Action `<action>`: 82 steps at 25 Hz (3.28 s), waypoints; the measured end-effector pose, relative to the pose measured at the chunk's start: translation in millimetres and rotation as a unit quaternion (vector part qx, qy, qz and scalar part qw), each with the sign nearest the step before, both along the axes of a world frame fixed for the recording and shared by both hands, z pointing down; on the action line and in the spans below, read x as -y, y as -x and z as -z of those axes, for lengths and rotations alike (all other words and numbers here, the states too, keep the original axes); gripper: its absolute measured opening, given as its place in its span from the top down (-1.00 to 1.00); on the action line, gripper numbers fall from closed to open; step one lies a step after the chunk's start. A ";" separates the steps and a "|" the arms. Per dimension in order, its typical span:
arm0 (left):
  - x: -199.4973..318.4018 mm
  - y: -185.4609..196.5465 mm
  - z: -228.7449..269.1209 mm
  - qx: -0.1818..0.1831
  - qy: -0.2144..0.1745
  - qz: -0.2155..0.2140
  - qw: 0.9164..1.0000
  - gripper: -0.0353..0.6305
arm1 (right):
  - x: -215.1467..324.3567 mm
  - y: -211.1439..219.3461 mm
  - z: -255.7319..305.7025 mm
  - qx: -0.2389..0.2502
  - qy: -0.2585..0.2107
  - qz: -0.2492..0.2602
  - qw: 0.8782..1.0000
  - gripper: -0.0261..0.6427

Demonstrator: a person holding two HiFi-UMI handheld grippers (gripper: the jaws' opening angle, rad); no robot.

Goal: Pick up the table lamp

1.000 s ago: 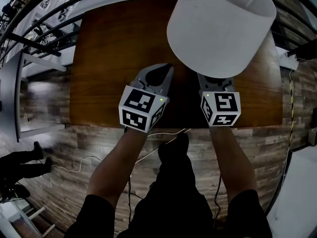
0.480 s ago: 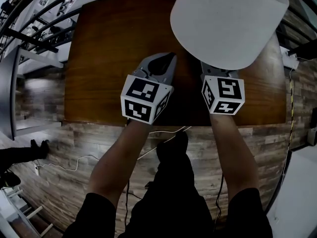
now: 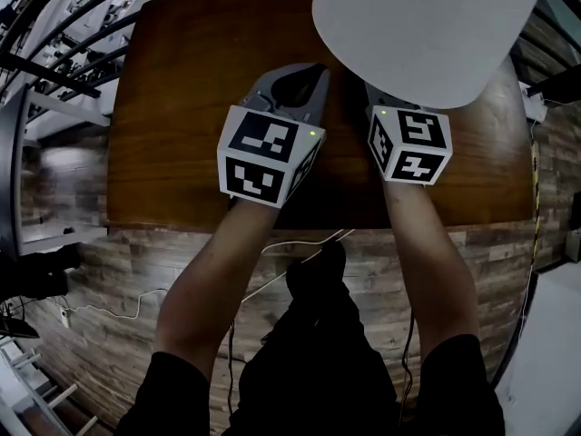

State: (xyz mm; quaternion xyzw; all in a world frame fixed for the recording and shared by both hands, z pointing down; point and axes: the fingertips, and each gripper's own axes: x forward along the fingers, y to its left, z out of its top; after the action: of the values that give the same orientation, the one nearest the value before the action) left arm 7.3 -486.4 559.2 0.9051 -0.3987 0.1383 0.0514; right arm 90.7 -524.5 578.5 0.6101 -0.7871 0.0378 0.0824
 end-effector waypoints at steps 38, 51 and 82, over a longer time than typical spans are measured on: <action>2.9 48.5 62.5 0.000 0.037 0.028 0.999 0.88 | 0.6 18.3 64.2 0.003 0.039 0.036 0.999 0.56; -111.3 90.6 154.8 -0.002 0.033 0.041 0.999 0.88 | -129.9 18.6 145.1 0.036 0.085 0.057 0.994 0.56; -296.5 -4.1 249.1 -0.017 0.018 0.056 0.998 0.88 | -338.6 -121.0 258.3 0.076 0.065 0.069 0.993 0.56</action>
State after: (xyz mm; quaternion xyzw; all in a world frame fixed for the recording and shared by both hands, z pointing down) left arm 11.4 -189.9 310.0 0.8826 -0.4450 0.1273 0.0823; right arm 211.7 -186.0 320.2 0.5431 -0.8272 0.1289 0.0644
